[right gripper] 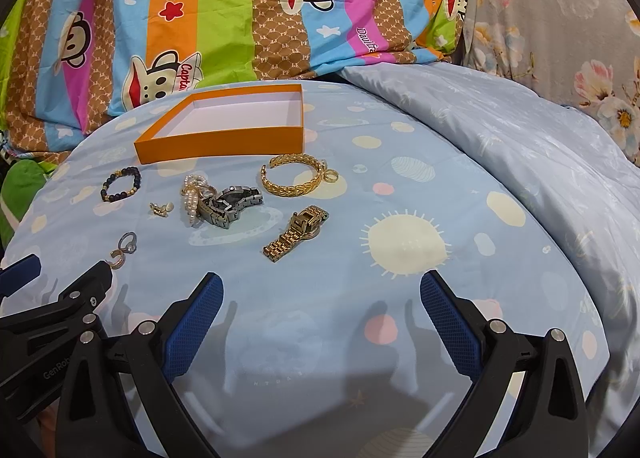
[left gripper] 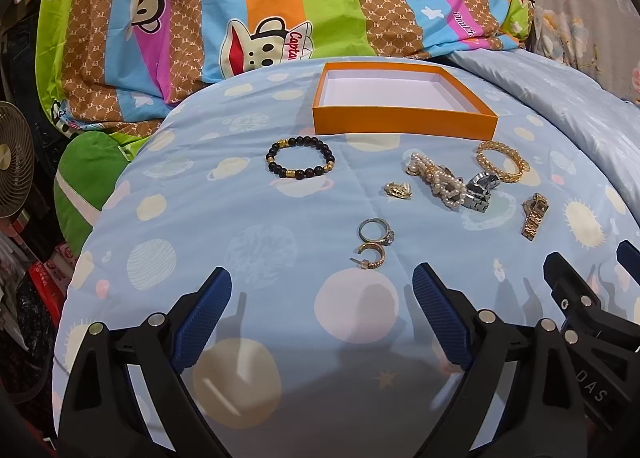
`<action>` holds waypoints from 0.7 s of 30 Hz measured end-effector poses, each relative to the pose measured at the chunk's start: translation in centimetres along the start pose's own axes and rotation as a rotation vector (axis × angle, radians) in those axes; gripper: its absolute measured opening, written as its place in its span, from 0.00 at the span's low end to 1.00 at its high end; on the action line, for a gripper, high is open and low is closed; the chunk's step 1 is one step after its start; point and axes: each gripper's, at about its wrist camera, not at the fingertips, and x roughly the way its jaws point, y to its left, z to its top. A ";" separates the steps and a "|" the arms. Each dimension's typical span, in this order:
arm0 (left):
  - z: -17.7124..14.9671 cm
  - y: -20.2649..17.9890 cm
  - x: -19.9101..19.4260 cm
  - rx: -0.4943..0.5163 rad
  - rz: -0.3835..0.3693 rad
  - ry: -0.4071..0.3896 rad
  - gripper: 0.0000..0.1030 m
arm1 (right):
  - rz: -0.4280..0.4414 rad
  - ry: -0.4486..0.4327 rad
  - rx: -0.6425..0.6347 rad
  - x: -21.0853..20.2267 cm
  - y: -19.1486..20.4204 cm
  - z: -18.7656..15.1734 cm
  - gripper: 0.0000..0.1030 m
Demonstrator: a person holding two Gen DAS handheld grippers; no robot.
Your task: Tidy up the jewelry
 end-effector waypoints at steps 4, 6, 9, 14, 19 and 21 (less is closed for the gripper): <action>0.0 -0.2 0.0 0.003 -0.006 0.000 0.85 | -0.001 0.001 0.002 0.0 0.0 0.0 0.95; 0.0 -0.5 -0.1 0.006 -0.009 0.000 0.84 | -0.001 0.001 0.001 0.0 -0.1 0.0 0.95; 0.0 -0.6 -0.1 0.006 -0.010 0.000 0.84 | 0.000 0.001 0.001 0.0 -0.1 0.0 0.95; 0.0 -0.6 0.0 0.005 -0.011 0.000 0.84 | 0.000 0.002 0.002 0.0 -0.1 0.0 0.95; 0.1 -0.7 -0.1 0.005 -0.013 0.001 0.84 | -0.001 0.001 0.003 0.1 -0.1 0.0 0.95; 0.1 -0.7 0.0 0.005 -0.012 0.000 0.84 | 0.000 0.002 0.003 0.1 -0.1 0.0 0.95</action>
